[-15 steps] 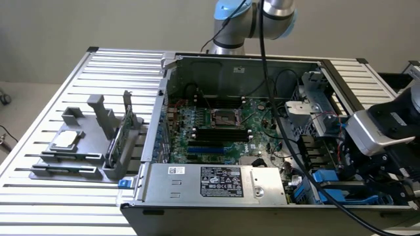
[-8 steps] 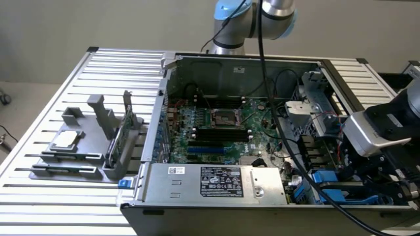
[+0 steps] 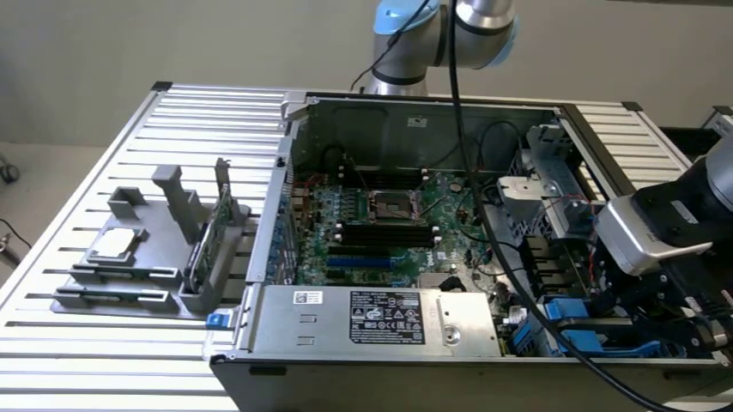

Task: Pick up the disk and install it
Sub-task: 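Insert the disk into the insertion slot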

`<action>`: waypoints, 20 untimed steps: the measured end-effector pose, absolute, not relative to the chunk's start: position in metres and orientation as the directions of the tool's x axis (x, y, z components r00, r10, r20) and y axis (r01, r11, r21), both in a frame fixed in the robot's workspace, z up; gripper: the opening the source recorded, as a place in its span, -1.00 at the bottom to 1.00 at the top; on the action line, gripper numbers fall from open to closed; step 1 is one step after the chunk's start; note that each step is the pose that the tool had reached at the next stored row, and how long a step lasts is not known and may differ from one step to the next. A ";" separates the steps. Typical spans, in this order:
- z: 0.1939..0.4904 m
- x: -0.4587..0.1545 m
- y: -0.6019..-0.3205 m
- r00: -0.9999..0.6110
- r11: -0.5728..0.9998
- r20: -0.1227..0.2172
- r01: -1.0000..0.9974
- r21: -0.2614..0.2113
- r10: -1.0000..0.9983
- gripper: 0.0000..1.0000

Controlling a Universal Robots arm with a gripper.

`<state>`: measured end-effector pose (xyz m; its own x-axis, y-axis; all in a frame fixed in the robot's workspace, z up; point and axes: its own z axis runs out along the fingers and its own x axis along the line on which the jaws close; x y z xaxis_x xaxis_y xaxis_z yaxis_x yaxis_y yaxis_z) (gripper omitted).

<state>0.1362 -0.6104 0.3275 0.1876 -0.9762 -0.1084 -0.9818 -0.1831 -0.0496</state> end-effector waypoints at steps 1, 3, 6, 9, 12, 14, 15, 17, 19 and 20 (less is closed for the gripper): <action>0.327 0.136 -0.610 0.188 -0.183 -0.108 -0.982 -0.050 -0.976 -0.79; 0.328 0.136 -0.610 0.188 -0.183 -0.109 -0.982 -0.051 -0.976 -0.79; 0.342 0.136 -0.610 0.188 -0.183 -0.109 -0.982 -0.051 -0.976 -0.79; 0.355 0.136 -0.610 0.188 -0.183 -0.108 -0.982 -0.051 -0.976 -0.79; 0.369 0.136 -0.609 0.188 -0.183 -0.108 -0.982 -0.051 -0.976 -0.79; 0.378 0.134 -0.607 0.188 -0.183 -0.108 -0.982 -0.051 -0.976 -0.79; 0.381 0.134 -0.607 0.188 -0.183 -0.108 -0.982 -0.051 -0.976 -0.79; 0.385 0.130 -0.606 0.188 -0.183 -0.109 -0.982 -0.051 -0.976 -0.79; 0.387 0.125 -0.605 0.188 -0.183 -0.108 -0.982 -0.051 -0.976 -0.79; 0.387 0.123 -0.604 0.188 -0.183 -0.108 -0.982 -0.051 -0.976 -0.79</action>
